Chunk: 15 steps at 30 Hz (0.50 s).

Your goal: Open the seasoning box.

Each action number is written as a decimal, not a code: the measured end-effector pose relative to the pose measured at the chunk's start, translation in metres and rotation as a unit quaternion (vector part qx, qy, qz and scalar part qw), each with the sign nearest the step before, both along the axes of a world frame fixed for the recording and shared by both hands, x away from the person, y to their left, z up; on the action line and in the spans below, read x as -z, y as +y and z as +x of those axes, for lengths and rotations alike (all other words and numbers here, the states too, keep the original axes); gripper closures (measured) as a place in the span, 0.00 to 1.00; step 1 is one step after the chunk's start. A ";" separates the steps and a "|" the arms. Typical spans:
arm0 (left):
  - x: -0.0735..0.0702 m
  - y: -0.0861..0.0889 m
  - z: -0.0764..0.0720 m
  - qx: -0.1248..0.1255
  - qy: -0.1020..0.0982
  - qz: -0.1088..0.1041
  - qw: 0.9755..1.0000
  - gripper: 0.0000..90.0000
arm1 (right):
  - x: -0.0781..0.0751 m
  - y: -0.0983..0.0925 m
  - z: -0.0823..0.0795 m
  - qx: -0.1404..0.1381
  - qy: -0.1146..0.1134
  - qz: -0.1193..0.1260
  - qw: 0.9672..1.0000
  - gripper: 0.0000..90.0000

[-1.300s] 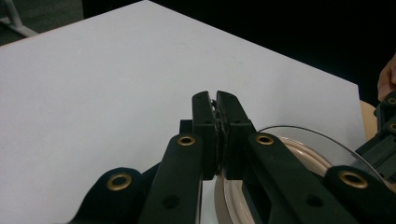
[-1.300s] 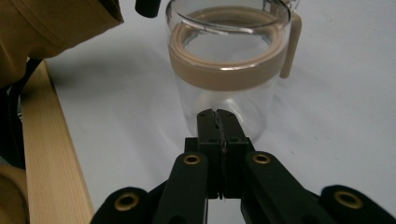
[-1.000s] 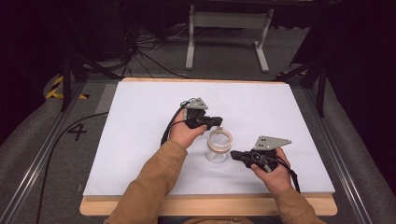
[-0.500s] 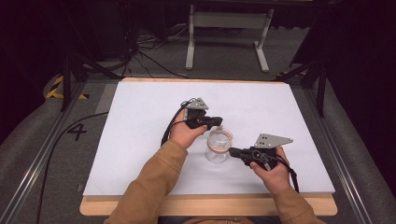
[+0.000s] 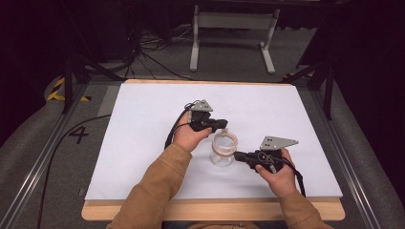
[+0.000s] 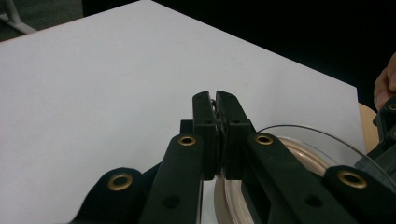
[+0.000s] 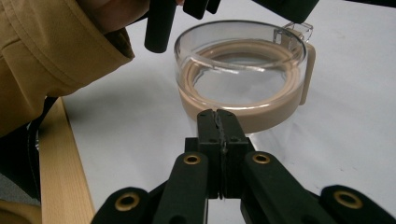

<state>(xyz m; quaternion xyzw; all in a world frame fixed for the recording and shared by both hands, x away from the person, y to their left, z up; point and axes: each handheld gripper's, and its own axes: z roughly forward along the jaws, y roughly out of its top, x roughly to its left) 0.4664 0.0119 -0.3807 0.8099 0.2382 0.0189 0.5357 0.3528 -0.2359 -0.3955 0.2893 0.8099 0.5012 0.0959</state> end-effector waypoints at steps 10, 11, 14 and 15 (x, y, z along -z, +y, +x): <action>0.000 -0.001 0.000 -0.002 -0.001 -0.001 1.000 0.98 | -0.003 0.000 0.000 0.006 -0.008 0.013 1.000 1.00; 0.000 -0.001 0.000 -0.002 -0.001 0.000 1.000 0.98 | -0.003 0.000 0.000 0.007 -0.008 0.013 1.000 1.00; 0.000 -0.001 -0.001 -0.009 -0.002 0.003 1.000 0.95 | -0.003 0.000 0.001 0.006 -0.008 0.015 1.000 1.00; -0.001 0.000 -0.001 -0.013 -0.007 0.007 1.000 0.90 | -0.003 0.000 0.001 0.006 -0.009 0.016 1.000 1.00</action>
